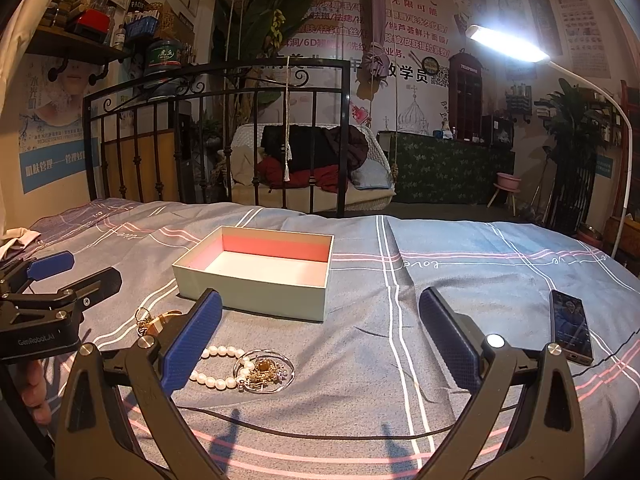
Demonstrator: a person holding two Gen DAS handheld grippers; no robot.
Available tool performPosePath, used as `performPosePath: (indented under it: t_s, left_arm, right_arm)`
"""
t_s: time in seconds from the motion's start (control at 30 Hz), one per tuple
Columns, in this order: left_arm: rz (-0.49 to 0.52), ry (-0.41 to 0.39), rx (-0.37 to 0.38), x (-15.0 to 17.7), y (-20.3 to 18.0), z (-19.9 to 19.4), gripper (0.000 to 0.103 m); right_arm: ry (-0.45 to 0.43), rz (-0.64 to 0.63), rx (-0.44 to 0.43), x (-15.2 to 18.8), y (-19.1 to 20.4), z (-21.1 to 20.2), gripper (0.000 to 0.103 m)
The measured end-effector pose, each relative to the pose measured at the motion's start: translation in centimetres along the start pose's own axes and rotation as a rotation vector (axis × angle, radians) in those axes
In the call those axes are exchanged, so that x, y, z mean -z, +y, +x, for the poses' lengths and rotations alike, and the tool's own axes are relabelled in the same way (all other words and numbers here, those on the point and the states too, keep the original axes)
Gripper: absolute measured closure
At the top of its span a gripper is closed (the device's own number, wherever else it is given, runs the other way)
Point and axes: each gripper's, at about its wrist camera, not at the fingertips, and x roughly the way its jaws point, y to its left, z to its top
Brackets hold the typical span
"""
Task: Organize jewelry
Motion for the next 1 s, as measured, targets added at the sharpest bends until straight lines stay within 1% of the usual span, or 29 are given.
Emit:
performPosePath:
  t_s: [0.17,0.27,0.37,0.43,0.5,0.53,0.57,0.63,0.83,0.93,1.0]
  left_arm:
    - [0.000,0.006,0.004,-0.1,-0.1,0.3,0.006]
    - [0.000,0.030,0.013,0.0,0.0,0.7,0.006]
    - [0.002,0.102,0.004,-0.2,0.3,1.9,0.006]
    - [0.030,0.156,0.000,-0.2,0.3,2.7,0.006]
    - [0.046,0.204,0.002,-0.2,0.5,3.5,0.006]
    - [0.041,0.227,0.006,-0.4,0.7,3.9,0.006]
    - [0.032,0.245,0.001,-0.3,0.9,4.2,0.006]
    - [0.008,0.274,0.004,-0.3,1.6,4.8,0.007]
    - [-0.016,0.351,-0.007,0.1,3.1,6.4,0.007]
    - [-0.017,0.383,-0.019,0.2,3.8,7.4,0.011]
    - [-0.019,0.406,-0.028,0.1,4.2,8.0,0.017]
  right_arm:
    - [0.002,0.000,-0.003,-0.1,0.1,0.1,0.006]
    - [0.012,0.003,0.002,0.0,0.0,0.2,0.006]
    - [0.046,0.008,0.000,0.0,-0.1,0.7,0.006]
    - [0.091,0.005,0.015,0.0,-0.2,1.5,0.006]
    - [0.134,0.004,0.005,0.0,-0.5,2.2,0.006]
    - [0.156,0.003,0.006,0.0,-0.6,2.6,0.007]
    - [0.177,0.004,-0.004,0.1,-0.7,3.0,0.012]
    - [0.214,0.006,-0.014,0.3,-0.8,3.7,0.015]
    - [0.281,-0.005,-0.079,0.9,0.1,5.5,0.016]
    - [0.308,-0.008,-0.110,1.2,0.8,6.4,0.016]
    - [0.321,-0.016,-0.124,1.5,1.2,6.8,0.016]
